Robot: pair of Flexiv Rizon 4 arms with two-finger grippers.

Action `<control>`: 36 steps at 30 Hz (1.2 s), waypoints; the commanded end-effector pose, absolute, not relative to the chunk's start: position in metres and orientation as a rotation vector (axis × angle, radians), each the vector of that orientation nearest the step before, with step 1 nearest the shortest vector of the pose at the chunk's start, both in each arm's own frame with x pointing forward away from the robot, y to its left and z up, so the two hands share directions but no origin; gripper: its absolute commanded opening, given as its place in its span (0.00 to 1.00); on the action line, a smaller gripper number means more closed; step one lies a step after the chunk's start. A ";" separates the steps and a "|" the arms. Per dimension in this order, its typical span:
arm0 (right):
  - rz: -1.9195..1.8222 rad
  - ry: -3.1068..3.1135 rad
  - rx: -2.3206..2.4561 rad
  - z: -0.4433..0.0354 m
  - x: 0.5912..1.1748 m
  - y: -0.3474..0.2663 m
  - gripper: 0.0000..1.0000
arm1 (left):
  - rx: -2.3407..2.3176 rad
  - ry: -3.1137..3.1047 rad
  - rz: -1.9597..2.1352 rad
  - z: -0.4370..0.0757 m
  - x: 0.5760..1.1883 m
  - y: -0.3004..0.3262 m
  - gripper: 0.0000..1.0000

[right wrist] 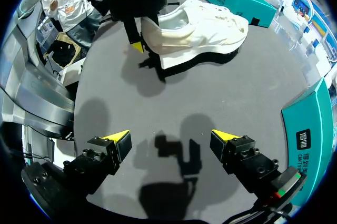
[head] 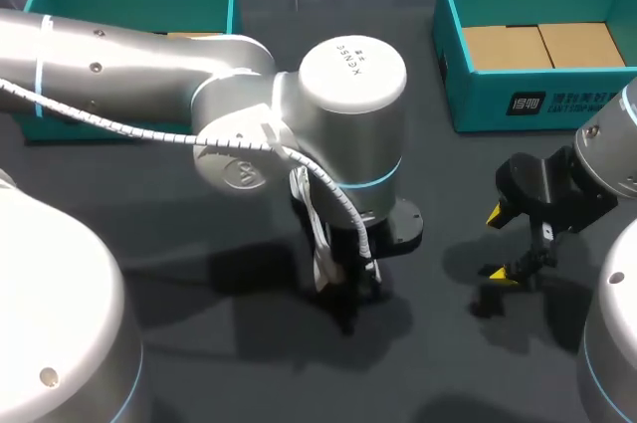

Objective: Take the shoe out of the shoebox, open the shoe tongue, remove and reinsert the insole, then place the shoe into the shoebox

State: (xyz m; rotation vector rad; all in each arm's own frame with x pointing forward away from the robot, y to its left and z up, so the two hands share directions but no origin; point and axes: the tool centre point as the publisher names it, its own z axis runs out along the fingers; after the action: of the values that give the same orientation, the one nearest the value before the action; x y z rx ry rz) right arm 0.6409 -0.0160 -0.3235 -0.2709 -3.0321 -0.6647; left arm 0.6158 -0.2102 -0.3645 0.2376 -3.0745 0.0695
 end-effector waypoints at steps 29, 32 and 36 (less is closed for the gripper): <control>-0.662 -3.036 -0.273 -0.323 0.639 -0.016 1.00 | 0.249 -3.087 0.146 -0.179 0.716 -0.120 0.00; -0.662 -3.036 -0.273 -0.323 0.639 -0.016 1.00 | 0.225 -3.056 0.175 -0.170 0.735 -0.106 0.00; -0.662 -3.036 -0.273 -0.323 0.639 -0.016 1.00 | 0.205 -3.028 0.199 -0.162 0.765 -0.081 0.00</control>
State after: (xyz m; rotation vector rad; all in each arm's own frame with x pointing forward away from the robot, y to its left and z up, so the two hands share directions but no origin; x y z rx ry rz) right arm 0.6409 -0.0160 -0.3235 -0.2709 -3.0321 -0.6647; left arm 0.7449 -0.1044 -0.1717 0.2170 -3.0702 0.1564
